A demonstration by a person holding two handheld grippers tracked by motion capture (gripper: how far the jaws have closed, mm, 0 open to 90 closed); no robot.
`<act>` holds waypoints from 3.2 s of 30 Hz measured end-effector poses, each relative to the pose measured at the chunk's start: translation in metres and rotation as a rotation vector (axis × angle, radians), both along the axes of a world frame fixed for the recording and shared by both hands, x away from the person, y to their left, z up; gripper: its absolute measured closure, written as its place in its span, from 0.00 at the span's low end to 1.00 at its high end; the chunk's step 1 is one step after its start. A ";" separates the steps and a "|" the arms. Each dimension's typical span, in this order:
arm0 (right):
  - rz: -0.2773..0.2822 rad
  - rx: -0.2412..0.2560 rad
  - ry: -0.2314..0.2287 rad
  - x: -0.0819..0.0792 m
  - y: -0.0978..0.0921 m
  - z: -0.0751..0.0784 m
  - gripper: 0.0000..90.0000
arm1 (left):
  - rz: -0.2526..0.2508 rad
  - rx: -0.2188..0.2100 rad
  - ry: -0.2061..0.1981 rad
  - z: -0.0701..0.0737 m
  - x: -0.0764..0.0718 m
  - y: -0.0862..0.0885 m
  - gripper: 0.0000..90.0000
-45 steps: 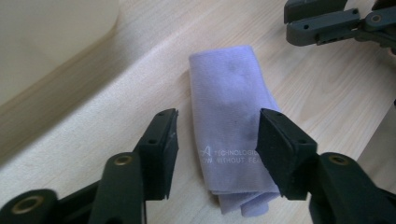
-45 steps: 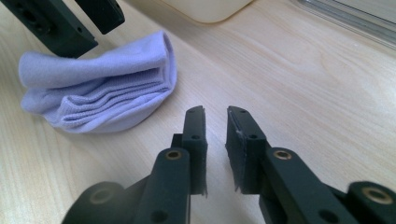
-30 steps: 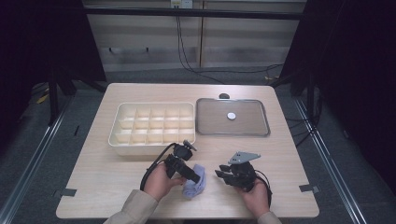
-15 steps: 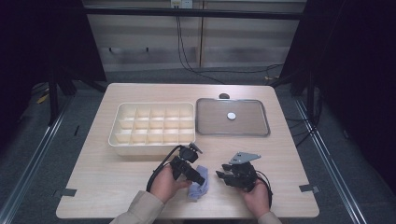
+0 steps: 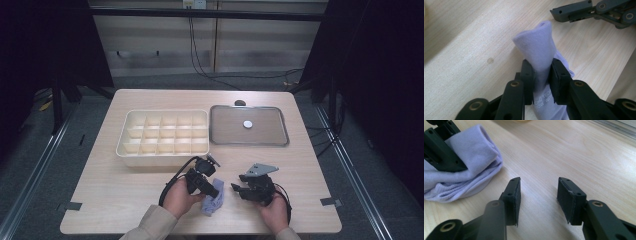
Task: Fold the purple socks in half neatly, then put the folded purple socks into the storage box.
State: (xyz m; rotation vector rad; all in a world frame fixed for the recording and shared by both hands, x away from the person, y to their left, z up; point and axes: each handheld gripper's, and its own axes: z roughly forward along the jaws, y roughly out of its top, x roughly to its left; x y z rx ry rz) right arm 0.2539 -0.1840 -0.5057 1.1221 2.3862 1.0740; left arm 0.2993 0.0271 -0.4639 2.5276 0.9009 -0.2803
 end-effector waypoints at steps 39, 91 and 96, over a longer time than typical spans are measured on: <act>0.007 -0.010 -0.024 -0.002 0.003 -0.004 0.36 | 0.052 0.049 0.022 0.042 0.021 0.054 0.85; 0.022 -0.012 -0.025 -0.001 0.003 -0.004 0.33 | 0.111 0.077 0.022 0.085 0.043 0.105 0.85; 0.023 -0.012 -0.026 -0.001 0.003 -0.004 0.32 | 0.124 0.071 0.019 0.090 0.046 0.111 0.85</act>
